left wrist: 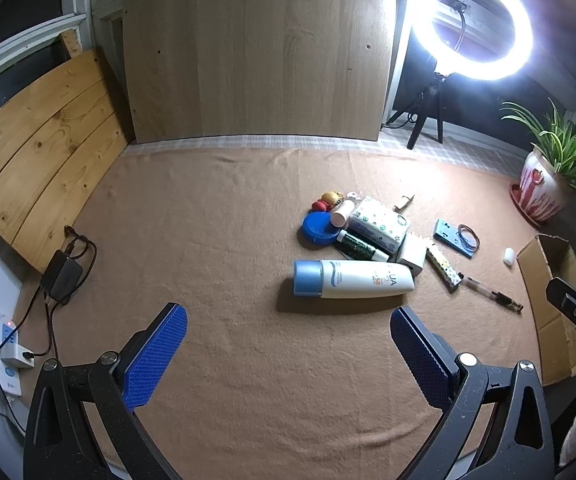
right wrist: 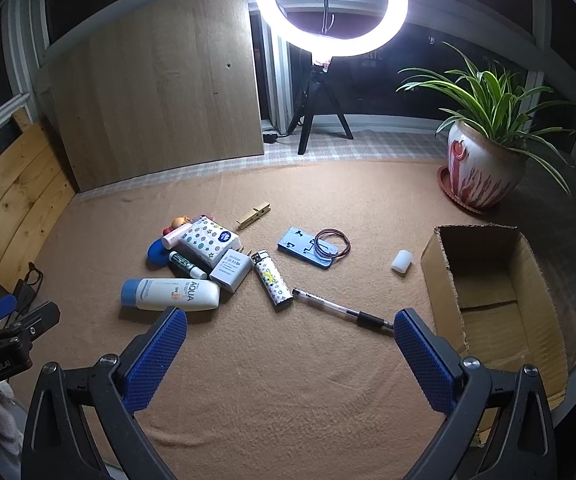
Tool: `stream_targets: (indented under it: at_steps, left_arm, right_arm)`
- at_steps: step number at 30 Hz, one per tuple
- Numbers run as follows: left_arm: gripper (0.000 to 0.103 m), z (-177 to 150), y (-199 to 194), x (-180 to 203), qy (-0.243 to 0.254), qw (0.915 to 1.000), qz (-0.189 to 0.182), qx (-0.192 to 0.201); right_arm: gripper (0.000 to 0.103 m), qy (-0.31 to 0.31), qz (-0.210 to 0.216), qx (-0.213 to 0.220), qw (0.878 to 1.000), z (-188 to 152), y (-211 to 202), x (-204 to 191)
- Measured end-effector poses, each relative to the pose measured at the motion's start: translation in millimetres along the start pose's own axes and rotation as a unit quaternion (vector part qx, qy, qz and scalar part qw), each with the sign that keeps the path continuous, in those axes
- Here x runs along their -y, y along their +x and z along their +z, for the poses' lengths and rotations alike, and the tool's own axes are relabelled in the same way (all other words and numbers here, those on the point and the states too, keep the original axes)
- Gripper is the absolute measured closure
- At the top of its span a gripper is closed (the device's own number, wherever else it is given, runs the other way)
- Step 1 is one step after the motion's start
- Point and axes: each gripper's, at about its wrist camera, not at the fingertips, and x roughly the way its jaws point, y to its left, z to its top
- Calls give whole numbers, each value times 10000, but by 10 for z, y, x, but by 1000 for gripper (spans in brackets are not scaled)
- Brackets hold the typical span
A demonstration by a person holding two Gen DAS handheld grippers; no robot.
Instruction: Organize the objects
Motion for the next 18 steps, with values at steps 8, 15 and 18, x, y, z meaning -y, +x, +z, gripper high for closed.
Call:
stream_targets:
  at_steps: [8,15,18]
  left_arm:
    - [0,25,245,108,411,9991,74,-95]
    - [6,136,529,187,729,9970,-129,-213]
    - [15,203,661,225,872,9958,-124,-245]
  right_arm:
    - [1,7,-15,-50,10000,-10,46,13]
    - [1,23,-106,-133,9999,-3,119,51]
    - [1,36,-134,-152,9998,8,140,57]
